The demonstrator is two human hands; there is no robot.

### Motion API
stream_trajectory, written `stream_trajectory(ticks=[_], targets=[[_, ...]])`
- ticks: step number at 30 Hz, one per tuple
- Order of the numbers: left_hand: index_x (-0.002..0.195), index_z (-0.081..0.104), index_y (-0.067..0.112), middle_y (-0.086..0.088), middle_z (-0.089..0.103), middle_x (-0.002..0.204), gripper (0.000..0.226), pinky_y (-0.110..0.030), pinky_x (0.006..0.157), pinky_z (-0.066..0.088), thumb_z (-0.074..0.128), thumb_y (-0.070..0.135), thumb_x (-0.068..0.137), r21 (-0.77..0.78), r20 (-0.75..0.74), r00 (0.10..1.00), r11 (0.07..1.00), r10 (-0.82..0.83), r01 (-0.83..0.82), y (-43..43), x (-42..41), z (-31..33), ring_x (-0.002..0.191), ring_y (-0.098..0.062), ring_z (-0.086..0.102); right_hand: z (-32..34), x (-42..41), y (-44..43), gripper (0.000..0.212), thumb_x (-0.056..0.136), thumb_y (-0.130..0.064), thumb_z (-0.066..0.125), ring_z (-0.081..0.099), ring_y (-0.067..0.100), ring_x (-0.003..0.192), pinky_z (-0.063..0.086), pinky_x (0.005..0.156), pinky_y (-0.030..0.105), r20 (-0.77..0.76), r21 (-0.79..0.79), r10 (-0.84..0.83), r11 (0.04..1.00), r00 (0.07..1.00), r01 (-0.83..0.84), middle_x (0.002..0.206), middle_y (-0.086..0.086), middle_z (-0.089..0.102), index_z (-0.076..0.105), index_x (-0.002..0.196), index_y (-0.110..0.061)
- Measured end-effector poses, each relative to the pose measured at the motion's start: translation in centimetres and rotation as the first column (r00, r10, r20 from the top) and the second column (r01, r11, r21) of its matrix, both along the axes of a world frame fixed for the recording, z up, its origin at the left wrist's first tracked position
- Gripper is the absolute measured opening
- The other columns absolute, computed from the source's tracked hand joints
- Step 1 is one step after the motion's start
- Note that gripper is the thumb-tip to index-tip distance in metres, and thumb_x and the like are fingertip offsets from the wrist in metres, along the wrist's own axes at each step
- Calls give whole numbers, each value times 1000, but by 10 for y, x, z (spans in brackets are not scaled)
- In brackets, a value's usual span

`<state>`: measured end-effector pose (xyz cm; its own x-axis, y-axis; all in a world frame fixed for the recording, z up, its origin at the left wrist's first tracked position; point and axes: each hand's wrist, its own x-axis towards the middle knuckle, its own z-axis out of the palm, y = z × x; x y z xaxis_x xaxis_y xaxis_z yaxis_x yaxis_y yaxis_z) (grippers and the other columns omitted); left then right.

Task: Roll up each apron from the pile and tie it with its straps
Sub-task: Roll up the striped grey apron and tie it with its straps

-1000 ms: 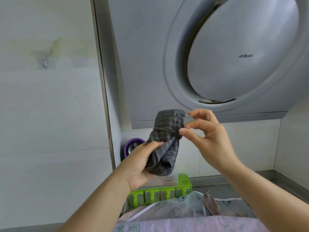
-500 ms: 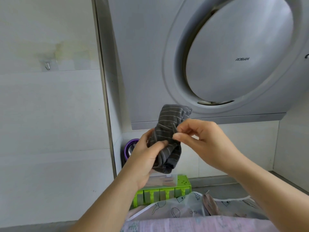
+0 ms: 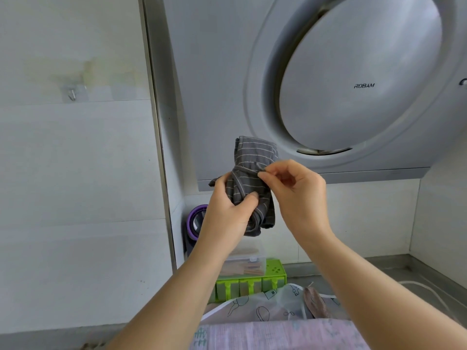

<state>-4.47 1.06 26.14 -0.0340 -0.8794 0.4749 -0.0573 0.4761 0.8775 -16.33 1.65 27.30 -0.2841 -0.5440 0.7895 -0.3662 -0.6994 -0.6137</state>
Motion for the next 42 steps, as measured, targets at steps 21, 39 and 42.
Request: stream_trajectory(ticks=[21, 39, 42], targets=[[125, 47, 30, 12, 64, 97, 42, -13, 54, 50, 63, 18, 89, -91, 102, 990, 992, 98, -89, -9, 22, 16, 81, -4, 64, 25, -4, -25, 16, 82, -14, 60, 57, 25, 69, 49, 44, 33, -642, -473, -510, 851, 572, 228, 77, 3, 61, 73, 87, -7], [117, 59, 30, 0, 72, 101, 33, -33, 69, 56, 64, 16, 87, 123, -70, 991, 985, -115, 123, -8, 25, 3, 90, -17, 70, 52, -12, -18, 18, 85, -13, 56, 42, 8, 66, 34, 61, 20, -733, 308, 229, 951, 640, 13, 76, -6, 45, 45, 69, -12], [112, 59, 35, 4, 73, 97, 30, -40, 80, 57, 65, 20, 87, 91, -104, 990, 990, -96, 106, -6, 23, -3, 92, -15, 70, 43, -12, -20, 27, 81, -23, 71, 41, 7, 63, 34, 60, 16, -774, 72, 61, 997, 630, -7, 70, -9, 43, 48, 69, -14]])
